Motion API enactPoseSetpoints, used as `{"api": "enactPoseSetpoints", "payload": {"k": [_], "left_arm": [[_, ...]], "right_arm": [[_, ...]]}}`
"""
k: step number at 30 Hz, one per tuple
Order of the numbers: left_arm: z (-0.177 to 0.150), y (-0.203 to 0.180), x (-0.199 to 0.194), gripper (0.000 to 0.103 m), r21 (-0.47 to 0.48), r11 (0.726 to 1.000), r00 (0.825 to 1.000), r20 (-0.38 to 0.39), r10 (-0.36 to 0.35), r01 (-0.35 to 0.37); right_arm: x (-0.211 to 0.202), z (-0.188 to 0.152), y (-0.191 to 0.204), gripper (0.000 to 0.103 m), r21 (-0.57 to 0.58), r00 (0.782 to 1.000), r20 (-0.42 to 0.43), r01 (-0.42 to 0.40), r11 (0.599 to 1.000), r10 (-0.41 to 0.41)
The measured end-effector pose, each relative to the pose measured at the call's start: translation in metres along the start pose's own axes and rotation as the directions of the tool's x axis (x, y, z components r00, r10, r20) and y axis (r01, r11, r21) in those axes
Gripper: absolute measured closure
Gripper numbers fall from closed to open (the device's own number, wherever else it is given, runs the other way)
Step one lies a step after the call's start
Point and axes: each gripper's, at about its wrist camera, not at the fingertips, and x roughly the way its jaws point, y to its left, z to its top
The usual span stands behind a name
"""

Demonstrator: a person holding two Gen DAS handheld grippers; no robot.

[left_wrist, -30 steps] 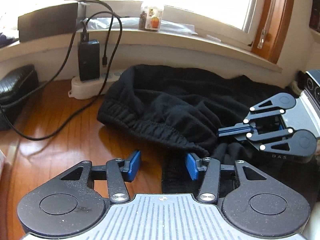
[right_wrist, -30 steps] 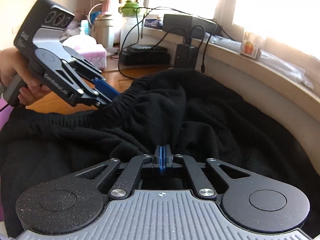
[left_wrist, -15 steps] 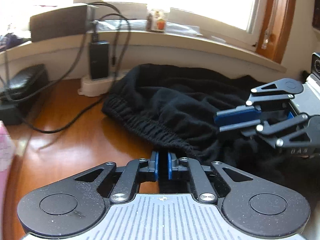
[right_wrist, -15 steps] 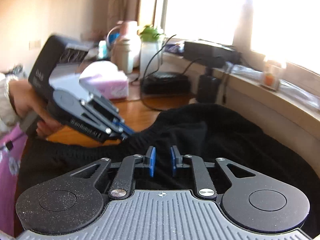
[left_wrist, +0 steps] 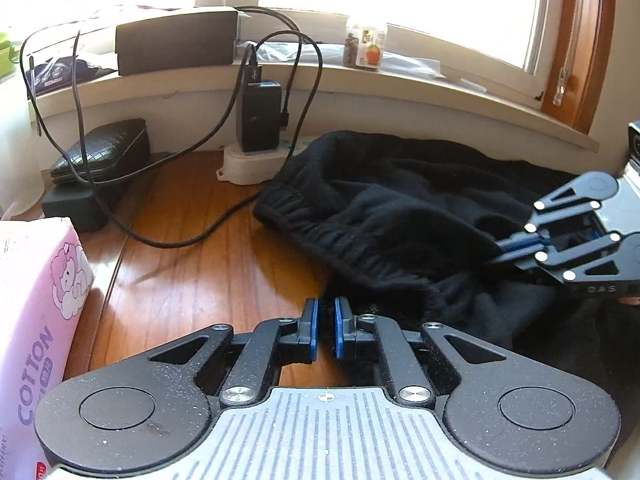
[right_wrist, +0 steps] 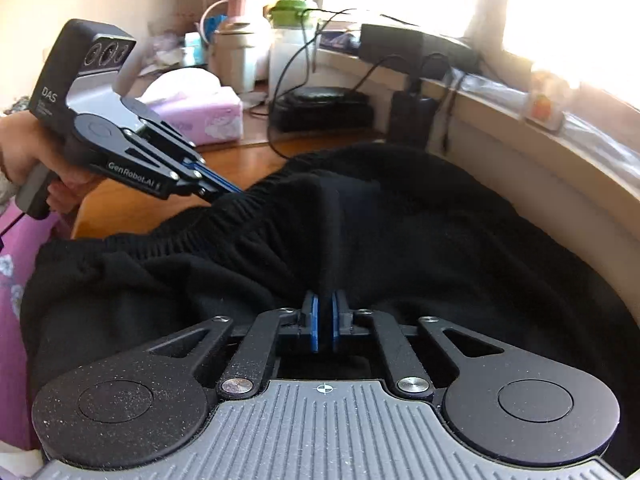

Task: Fold clothes

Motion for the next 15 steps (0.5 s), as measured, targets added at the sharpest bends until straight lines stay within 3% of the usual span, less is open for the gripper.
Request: {"api": "enactPoseSetpoints", "payload": {"k": [2, 6, 9, 12, 15], "left_arm": [[-0.001, 0.000, 0.000, 0.094, -0.004, 1.000, 1.000, 0.002, -0.001, 0.001], [-0.001, 0.003, -0.003, 0.093, -0.029, 1.000, 1.000, 0.009, -0.010, 0.011], [0.003, 0.007, -0.012, 0.091, -0.061, 0.998, 0.999, 0.045, 0.006, -0.003], [0.013, 0.014, -0.027, 0.076, -0.111, 0.994, 0.994, 0.112, 0.005, 0.007], [0.024, 0.010, -0.034, 0.076, -0.111, 0.994, 0.990, 0.144, 0.000, 0.016]], "right_arm": [[-0.002, -0.003, -0.002, 0.096, 0.019, 1.000, 0.012, -0.006, 1.000, 0.006], [-0.006, -0.009, 0.002, 0.074, 0.000, 0.999, 0.036, -0.032, 0.999, 0.032], [-0.020, -0.012, -0.003, 0.066, 0.016, 0.997, 0.066, -0.038, 0.999, 0.037], [-0.039, -0.019, -0.012, 0.063, 0.018, 0.996, 0.087, -0.006, 1.000, 0.004], [-0.058, -0.028, -0.022, 0.063, 0.018, 0.995, 0.091, 0.040, 0.999, -0.041]]}}
